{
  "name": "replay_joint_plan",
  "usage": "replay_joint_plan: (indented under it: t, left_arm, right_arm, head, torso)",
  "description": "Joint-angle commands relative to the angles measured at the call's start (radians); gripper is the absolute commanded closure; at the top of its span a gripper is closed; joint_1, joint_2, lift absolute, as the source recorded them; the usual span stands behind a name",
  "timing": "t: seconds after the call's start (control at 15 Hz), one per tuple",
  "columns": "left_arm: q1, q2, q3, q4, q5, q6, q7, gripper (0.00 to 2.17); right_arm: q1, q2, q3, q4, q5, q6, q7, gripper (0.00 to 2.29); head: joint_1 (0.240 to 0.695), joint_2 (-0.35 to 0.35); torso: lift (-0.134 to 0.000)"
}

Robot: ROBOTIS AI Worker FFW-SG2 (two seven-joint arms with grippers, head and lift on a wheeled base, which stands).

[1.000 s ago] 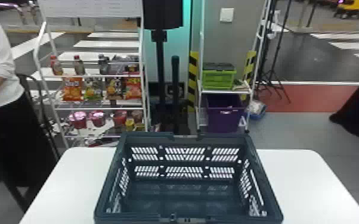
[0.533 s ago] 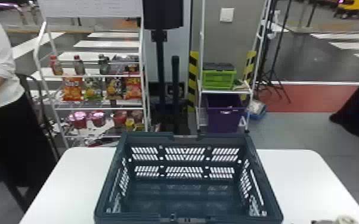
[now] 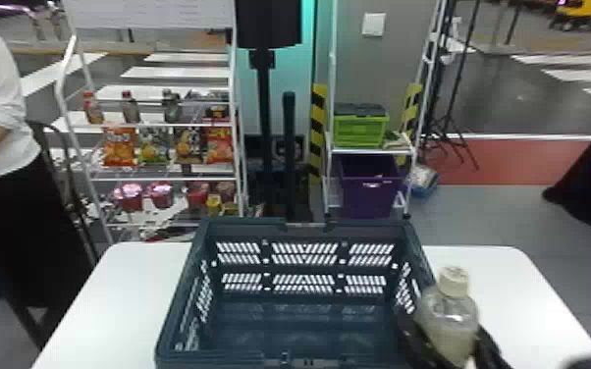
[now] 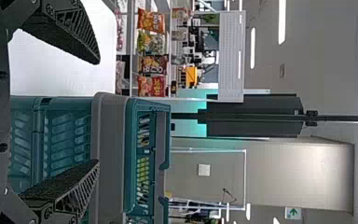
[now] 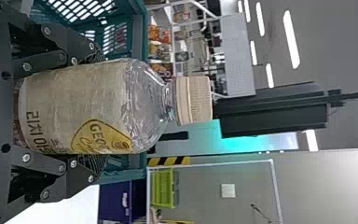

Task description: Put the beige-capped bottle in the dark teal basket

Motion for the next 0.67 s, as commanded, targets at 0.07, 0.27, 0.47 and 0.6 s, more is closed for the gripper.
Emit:
replay_joint_plan:
  t: [0.07, 0.27, 0.47, 0.6]
  left_arm:
    - [-0.009, 0.013, 0.005, 0.009, 0.022, -0.005, -0.002, 0.13]
    - [-0.021, 0.013, 0.006, 0.028, 0.034, -0.011, -0.003, 0.12]
    - [-0.035, 0.013, 0.006, 0.048, 0.046, -0.017, -0.005, 0.12]
    - [-0.044, 0.011, 0.002, 0.057, 0.048, -0.014, -0.003, 0.12]
  right_arm:
    - [-0.231, -0.025, 0.131, 0.009, 0.024, 0.407, -0.104, 2.29]
    - [-0.416, -0.015, 0.183, 0.086, 0.018, 0.625, -0.143, 2.29]
    - [-0.574, 0.000, 0.223, 0.190, 0.006, 0.809, -0.173, 2.29]
    - [-0.671, 0.001, 0.225, 0.276, -0.003, 0.947, -0.173, 2.29]
  head:
    - [0.499, 0.000]
    - [0.499, 0.000]
    - [0.499, 0.000]
    - [0.499, 0.000]
  torso:
    - [0.000]
    - [0.000]
    - [0.000]
    - [0.000]
